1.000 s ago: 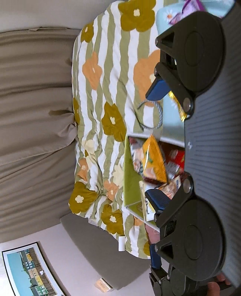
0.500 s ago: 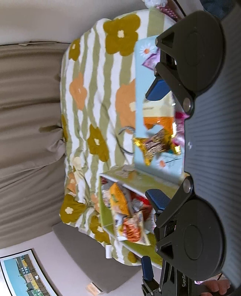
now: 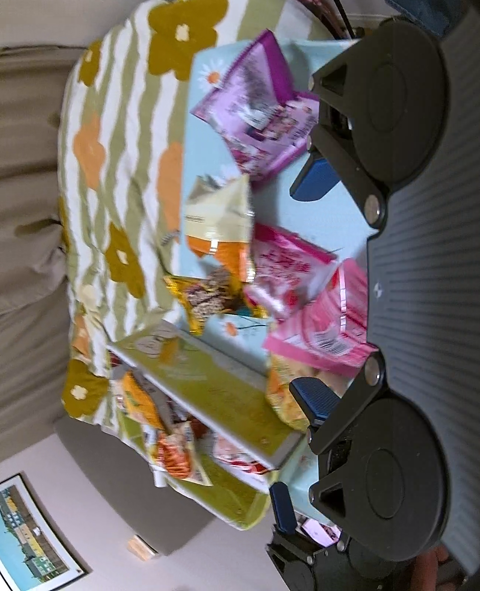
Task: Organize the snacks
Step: 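Move both tools back over the remaining snack bags, then grasp the green corn snack bag with the left gripper while the right grasps the pink strawberry bag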
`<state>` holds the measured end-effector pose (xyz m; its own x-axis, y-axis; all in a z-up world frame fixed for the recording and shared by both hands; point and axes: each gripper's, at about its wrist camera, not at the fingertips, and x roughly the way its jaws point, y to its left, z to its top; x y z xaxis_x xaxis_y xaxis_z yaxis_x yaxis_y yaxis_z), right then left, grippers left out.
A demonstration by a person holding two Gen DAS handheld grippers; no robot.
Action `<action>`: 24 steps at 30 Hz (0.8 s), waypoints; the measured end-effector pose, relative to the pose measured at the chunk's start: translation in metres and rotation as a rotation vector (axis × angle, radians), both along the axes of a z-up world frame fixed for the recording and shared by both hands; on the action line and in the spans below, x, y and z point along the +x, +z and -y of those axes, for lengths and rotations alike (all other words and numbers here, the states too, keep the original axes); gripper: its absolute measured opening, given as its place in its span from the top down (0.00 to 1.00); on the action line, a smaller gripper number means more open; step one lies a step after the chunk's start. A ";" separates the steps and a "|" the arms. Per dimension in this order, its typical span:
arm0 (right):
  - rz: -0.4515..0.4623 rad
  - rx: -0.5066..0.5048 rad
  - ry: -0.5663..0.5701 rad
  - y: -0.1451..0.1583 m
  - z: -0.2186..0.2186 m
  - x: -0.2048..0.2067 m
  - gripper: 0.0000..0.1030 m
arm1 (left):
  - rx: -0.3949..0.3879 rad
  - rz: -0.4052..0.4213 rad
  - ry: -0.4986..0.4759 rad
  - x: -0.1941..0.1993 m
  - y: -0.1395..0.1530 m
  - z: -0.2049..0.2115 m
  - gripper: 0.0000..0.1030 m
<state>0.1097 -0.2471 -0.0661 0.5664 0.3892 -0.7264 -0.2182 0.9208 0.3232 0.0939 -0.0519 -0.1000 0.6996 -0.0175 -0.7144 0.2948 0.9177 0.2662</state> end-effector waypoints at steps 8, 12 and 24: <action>-0.054 0.026 0.068 -0.035 -0.009 0.003 0.00 | 0.204 0.020 -0.107 0.003 -0.038 0.016 0.11; -0.078 0.041 0.087 -0.048 -0.015 0.007 0.00 | 0.276 0.039 -0.135 0.006 -0.047 0.020 0.11; -0.163 0.105 0.102 -0.078 -0.034 0.016 0.08 | 0.365 0.012 -0.185 0.016 -0.067 0.024 0.15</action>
<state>0.1252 -0.2131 -0.1445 0.3983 0.5171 -0.7576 -0.2455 0.8559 0.4551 0.1100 -0.0756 -0.1666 0.7164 0.1091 -0.6892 0.4414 0.6941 0.5687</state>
